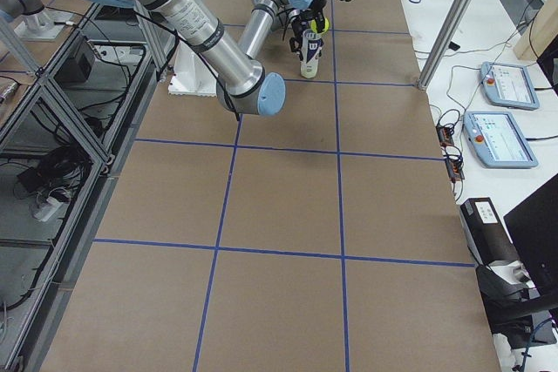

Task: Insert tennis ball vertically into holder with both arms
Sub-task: 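Lower the second ball into the can and open the right gripper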

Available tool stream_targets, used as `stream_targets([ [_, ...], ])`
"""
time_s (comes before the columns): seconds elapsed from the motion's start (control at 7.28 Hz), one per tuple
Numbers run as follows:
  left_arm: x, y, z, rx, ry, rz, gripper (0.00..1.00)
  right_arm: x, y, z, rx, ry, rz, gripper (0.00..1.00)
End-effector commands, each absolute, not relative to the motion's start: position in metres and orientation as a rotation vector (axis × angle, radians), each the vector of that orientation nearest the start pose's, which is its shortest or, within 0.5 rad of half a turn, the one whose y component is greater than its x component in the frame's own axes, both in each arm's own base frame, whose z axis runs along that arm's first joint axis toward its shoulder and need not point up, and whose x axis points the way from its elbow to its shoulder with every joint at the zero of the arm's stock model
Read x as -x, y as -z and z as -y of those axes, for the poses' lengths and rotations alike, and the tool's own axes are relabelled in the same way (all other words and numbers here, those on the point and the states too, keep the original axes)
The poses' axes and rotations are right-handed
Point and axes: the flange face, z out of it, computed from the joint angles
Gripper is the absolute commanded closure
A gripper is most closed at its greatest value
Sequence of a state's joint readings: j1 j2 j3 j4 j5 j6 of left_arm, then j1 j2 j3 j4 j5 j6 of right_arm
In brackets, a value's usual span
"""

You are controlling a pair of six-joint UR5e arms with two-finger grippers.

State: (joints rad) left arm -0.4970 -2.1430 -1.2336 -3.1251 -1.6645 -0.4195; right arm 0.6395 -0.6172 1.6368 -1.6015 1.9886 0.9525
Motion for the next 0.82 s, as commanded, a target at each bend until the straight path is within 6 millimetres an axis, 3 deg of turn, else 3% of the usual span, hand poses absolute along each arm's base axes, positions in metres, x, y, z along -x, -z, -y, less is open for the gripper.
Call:
stream_targets([
  [0.0, -0.5447, -0.3104, 0.4365, -1.289, -0.55, -1.287, 0.01, 0.49, -0.0409, 0.4781, -0.261, 0.175, 1.019, 0.02],
  [0.69, -0.5449, -0.311, 0.4365, -1.289, -0.552, -1.287, 0.01, 0.4853, -0.0344, 0.4709, -0.243, 0.133, 1.043, 0.02],
])
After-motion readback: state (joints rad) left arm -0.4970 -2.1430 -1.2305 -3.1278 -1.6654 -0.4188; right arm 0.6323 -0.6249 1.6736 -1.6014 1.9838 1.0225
